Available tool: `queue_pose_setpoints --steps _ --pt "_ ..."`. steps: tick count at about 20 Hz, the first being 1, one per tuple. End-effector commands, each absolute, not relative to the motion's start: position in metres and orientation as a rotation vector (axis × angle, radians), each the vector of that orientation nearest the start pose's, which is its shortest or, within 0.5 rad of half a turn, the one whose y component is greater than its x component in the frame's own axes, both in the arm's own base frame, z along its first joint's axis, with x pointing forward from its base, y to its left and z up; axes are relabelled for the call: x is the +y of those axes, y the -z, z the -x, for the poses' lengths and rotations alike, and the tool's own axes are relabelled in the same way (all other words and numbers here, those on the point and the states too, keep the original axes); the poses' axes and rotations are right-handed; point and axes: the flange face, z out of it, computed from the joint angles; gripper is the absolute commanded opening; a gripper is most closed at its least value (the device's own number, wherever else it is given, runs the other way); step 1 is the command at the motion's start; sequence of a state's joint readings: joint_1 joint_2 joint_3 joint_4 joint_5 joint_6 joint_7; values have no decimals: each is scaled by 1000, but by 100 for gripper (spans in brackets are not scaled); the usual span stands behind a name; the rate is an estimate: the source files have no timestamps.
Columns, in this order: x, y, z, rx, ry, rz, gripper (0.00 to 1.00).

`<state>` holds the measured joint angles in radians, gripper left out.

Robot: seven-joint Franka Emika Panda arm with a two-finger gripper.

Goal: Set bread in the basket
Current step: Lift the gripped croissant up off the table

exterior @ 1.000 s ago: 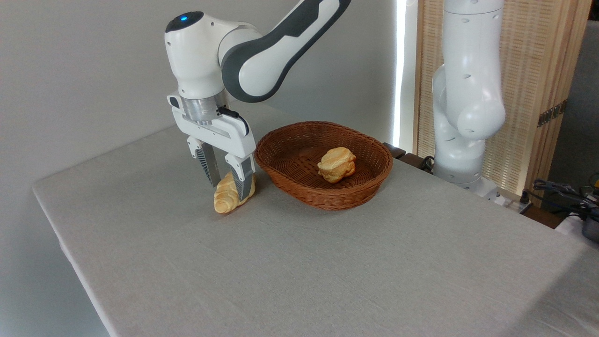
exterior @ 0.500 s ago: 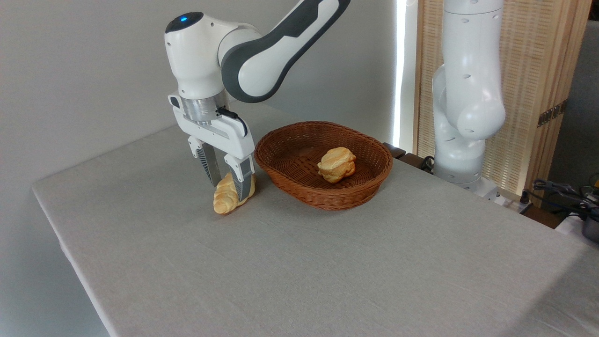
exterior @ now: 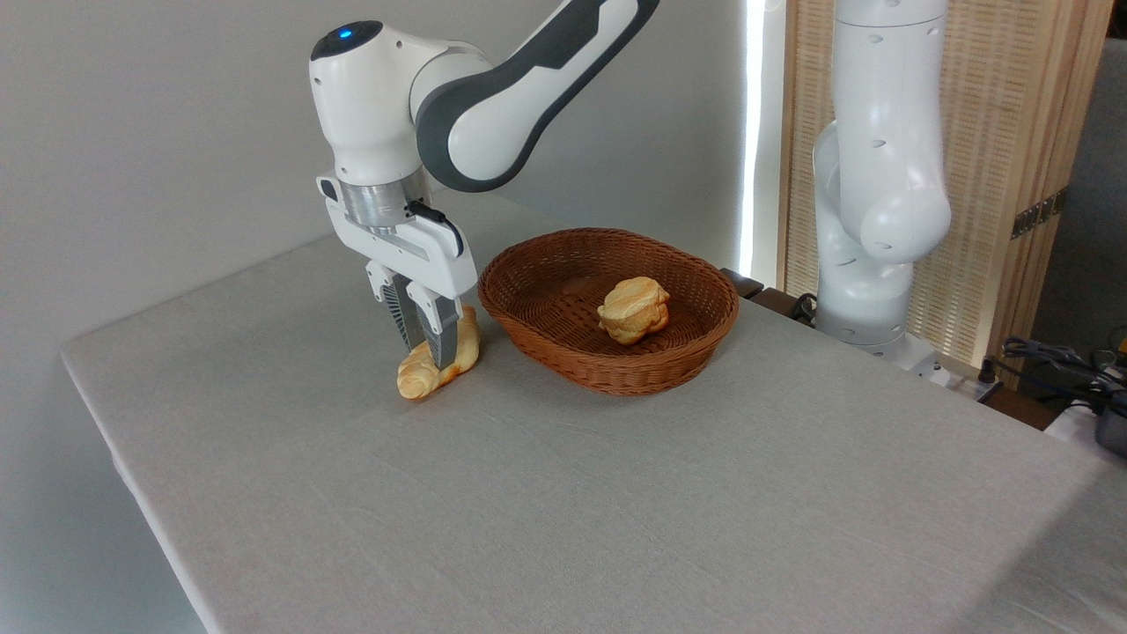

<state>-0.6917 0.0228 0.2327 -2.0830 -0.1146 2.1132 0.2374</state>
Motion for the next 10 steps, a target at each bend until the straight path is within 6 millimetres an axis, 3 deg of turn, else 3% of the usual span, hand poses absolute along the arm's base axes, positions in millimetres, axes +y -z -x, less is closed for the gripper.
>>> queue_pose_setpoints --steps 1,10 --pt "-246 -424 -493 1038 32 3067 40" --pt "-227 -475 -508 987 203 3097 42"
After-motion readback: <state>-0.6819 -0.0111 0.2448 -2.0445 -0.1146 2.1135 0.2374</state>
